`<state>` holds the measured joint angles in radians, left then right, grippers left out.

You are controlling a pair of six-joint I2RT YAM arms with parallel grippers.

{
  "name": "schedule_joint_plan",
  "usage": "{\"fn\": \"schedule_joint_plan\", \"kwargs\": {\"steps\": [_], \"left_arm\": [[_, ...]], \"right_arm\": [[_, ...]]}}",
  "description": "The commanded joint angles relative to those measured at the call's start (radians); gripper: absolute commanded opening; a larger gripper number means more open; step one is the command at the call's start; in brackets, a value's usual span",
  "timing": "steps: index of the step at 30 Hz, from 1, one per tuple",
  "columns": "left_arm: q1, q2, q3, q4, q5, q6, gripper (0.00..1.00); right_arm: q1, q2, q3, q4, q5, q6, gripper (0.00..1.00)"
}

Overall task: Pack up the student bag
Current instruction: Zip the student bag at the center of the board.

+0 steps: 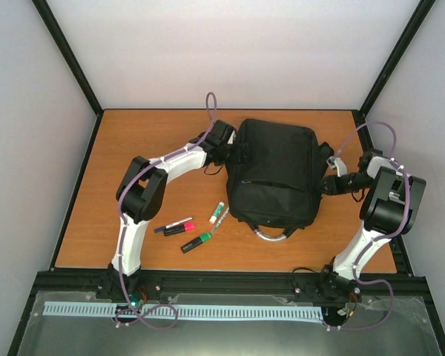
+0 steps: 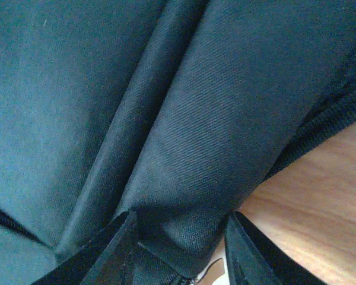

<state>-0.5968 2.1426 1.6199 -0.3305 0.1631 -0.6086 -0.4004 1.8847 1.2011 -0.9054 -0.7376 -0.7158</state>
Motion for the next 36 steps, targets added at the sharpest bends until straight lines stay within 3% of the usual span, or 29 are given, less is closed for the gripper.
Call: {"fn": "schedule_joint_plan", "kwargs": {"steps": [1, 6, 11, 16, 21, 26, 32, 36], "left_arm": [[-0.078, 0.038, 0.101, -0.006, 0.049, 0.041, 0.94], [-0.15, 0.124, 0.239, -0.074, 0.055, 0.077, 0.94], [-0.178, 0.165, 0.302, -0.088, 0.067, 0.068, 0.93], [-0.179, 0.163, 0.33, -0.098, 0.067, 0.064, 0.93], [-0.179, 0.068, 0.341, -0.244, -0.079, 0.109, 0.97], [-0.179, -0.15, 0.172, -0.319, -0.208, 0.124, 1.0], [-0.18, -0.419, -0.126, -0.36, -0.286, 0.102, 1.0], [-0.181, -0.563, -0.348, -0.332, -0.325, 0.099, 1.0]], "right_arm": [[0.006, -0.07, -0.11, -0.025, -0.022, -0.075, 0.4], [0.005, -0.179, -0.26, -0.04, 0.047, -0.162, 0.36], [-0.034, -0.312, -0.354, -0.037, 0.141, -0.207, 0.4], [-0.14, -0.351, -0.275, -0.12, 0.147, -0.235, 0.44], [-0.189, -0.417, -0.201, -0.238, 0.163, -0.267, 0.54], [-0.193, -0.595, -0.218, -0.254, 0.214, -0.257, 0.64], [-0.19, -0.753, -0.224, -0.326, 0.033, -0.274, 0.64], [-0.144, -0.823, -0.26, -0.192, 0.037, -0.158, 0.63]]}}
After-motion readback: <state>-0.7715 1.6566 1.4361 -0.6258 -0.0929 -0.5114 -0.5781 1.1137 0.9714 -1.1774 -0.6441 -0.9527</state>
